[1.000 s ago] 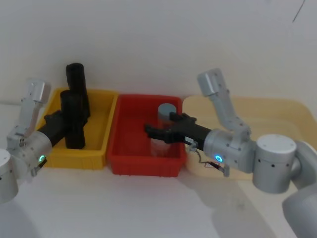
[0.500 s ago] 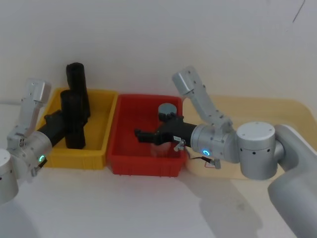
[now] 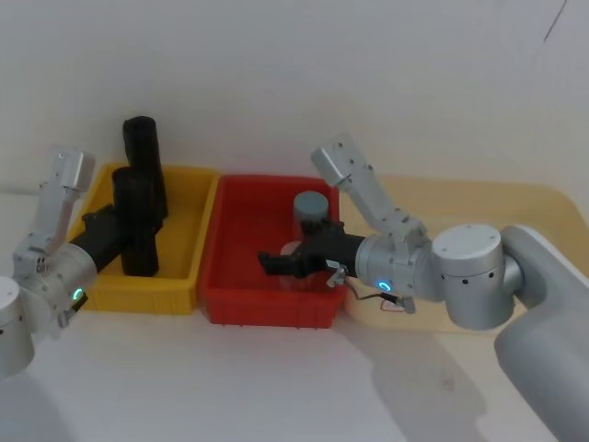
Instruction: Pick up the garbage bag with the one hand and transfer it to the other hand.
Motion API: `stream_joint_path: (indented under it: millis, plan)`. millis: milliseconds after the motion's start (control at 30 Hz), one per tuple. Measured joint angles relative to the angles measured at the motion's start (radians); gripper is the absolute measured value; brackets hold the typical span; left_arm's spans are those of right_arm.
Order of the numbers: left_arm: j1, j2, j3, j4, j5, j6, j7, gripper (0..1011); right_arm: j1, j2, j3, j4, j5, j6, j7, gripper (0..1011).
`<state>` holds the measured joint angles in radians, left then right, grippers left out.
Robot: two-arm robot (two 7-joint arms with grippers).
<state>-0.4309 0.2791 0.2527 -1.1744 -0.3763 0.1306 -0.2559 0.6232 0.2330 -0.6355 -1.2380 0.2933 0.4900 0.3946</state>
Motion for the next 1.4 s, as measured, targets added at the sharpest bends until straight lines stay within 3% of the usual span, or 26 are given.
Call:
stream_joint_path:
  millis: [1000,1233,1400]
  plan:
    - [0.0,0.0,0.0,0.0,0.0,0.0,0.0,487,0.004,0.004,0.002,0.045,-0.03,0.019,0.014,999]
    - [0.0,0.0,0.0,0.0,0.0,0.0,0.0,487,0.003,0.003,0.005,0.048,-0.031,0.019,0.014,865]
    - [0.0,0.0,0.0,0.0,0.0,0.0,0.0,487,0.002,0.002,0.006,0.049,-0.032,0.018,0.014,713]
